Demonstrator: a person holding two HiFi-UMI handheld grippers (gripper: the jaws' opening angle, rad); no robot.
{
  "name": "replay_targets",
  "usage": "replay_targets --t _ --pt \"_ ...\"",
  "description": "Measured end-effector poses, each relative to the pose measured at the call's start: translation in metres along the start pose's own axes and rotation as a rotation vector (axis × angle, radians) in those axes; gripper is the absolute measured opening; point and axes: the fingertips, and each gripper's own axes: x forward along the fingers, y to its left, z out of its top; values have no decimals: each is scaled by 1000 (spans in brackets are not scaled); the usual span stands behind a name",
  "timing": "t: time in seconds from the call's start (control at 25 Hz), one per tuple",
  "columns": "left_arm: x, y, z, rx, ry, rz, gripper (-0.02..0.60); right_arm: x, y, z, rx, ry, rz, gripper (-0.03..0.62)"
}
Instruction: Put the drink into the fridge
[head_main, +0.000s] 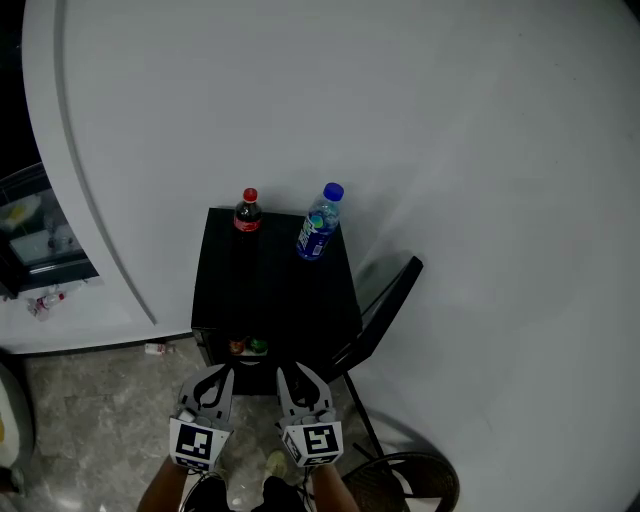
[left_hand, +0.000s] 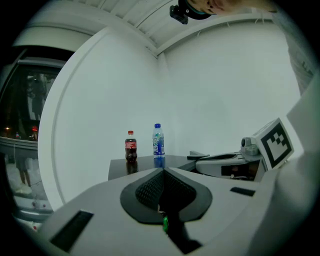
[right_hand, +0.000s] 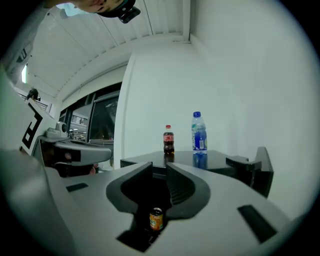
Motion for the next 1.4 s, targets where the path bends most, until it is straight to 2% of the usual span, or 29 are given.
replay_targets --t 0.44,0.76,0.92,1.2,1.4 --pt "-23 -17 21 -8 -9 -25 3 -40 9 32 12 0 -54 40" --pt "-26 -20 25 -14 -26 -31 3 -47 14 31 6 3 -58 35" --pt "-25 -18 21 -11 3 -38 3 -46 14 30 13 4 -56 35" --pt "-25 -9 25 -19 -36 -8 3 -44 15 29 15 9 -54 35" --pt "-26 -3 23 -21 -21 -6 3 -40 19 31 18 10 -45 35"
